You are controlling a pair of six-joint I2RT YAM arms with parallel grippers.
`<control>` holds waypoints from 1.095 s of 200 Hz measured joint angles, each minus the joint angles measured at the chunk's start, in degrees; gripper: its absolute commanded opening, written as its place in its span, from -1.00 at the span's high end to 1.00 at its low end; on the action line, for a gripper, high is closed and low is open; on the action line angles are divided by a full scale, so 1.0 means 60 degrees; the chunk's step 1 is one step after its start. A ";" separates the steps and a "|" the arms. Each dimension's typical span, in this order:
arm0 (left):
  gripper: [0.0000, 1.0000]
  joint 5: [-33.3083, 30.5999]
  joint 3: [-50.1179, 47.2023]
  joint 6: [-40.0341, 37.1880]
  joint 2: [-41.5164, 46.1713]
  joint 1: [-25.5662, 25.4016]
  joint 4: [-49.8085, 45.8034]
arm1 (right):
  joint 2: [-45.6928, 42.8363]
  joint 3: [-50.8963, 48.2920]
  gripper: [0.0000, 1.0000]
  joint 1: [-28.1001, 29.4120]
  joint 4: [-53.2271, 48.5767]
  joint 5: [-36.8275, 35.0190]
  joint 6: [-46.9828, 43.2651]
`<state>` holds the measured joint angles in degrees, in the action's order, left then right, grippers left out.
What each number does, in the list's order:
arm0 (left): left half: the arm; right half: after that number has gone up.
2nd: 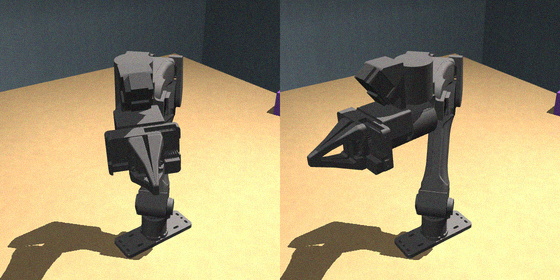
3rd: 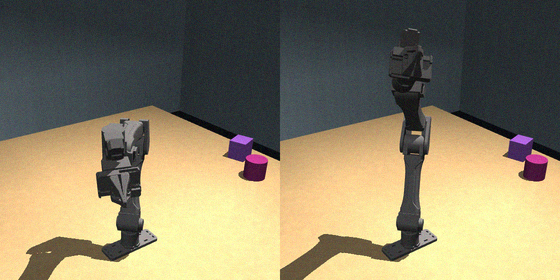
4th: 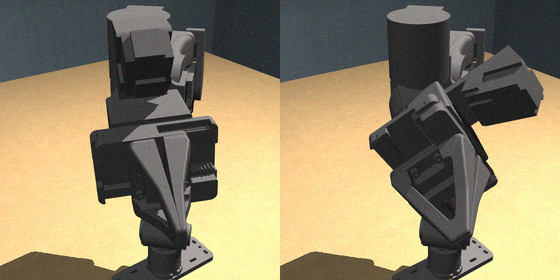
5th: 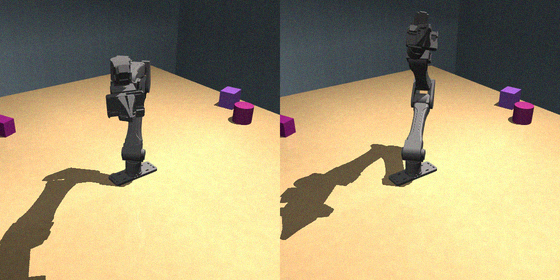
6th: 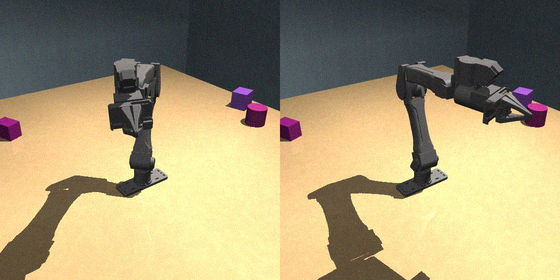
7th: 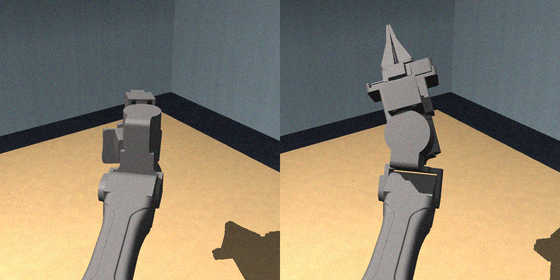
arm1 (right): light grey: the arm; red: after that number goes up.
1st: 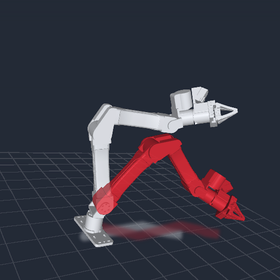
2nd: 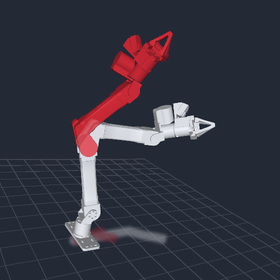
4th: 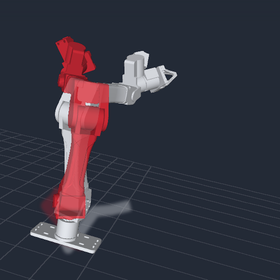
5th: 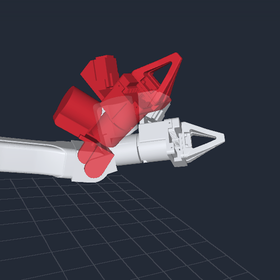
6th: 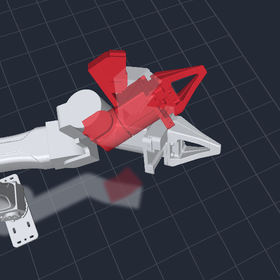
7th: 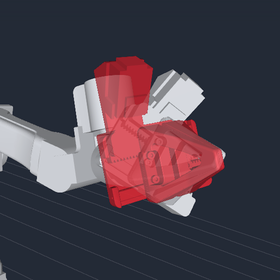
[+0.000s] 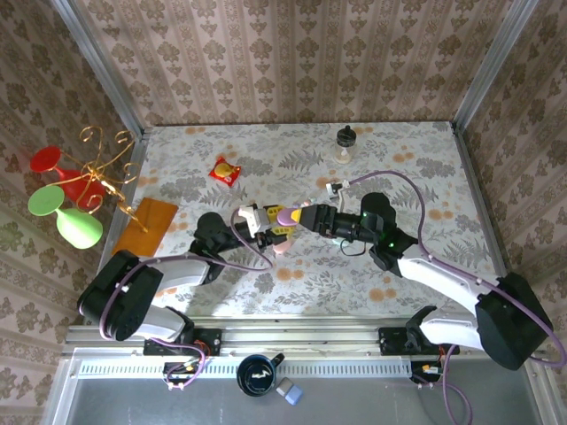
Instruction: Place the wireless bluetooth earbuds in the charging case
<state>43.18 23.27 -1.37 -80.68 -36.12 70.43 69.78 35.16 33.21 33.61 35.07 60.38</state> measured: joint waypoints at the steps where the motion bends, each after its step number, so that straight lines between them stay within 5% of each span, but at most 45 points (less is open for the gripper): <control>1: 0.47 -0.0007 0.0004 -0.0004 -0.0004 -0.0004 -0.0004 | 0.0007 0.0000 -0.42 0.0000 0.0029 0.0007 0.0018; 69: 0.46 -0.0131 0.0087 -0.0135 -0.0051 -0.0102 0.0382 | 0.0397 -0.0149 0.42 -0.0095 0.1056 0.0157 0.1016; 118: 0.42 -0.0251 0.0087 -0.0211 -0.0051 -0.0102 0.0408 | 0.0455 -0.0149 0.62 -0.0189 0.1195 0.0204 0.1195; 181: -0.82 -0.0568 0.0102 -0.0448 0.0168 -0.0029 -0.0656 | 0.0452 -0.0484 0.63 -0.0892 0.0918 -0.0237 0.0681; 219: -1.00 -0.1224 -0.0215 -0.0477 0.0743 -0.0033 -0.1617 | 0.0605 -0.1115 0.64 -0.1912 0.0117 -0.1198 -0.0197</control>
<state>35.83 21.98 -4.23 -76.23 -36.32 60.73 73.41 28.47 21.74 34.30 27.88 59.20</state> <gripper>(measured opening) 0.998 0.266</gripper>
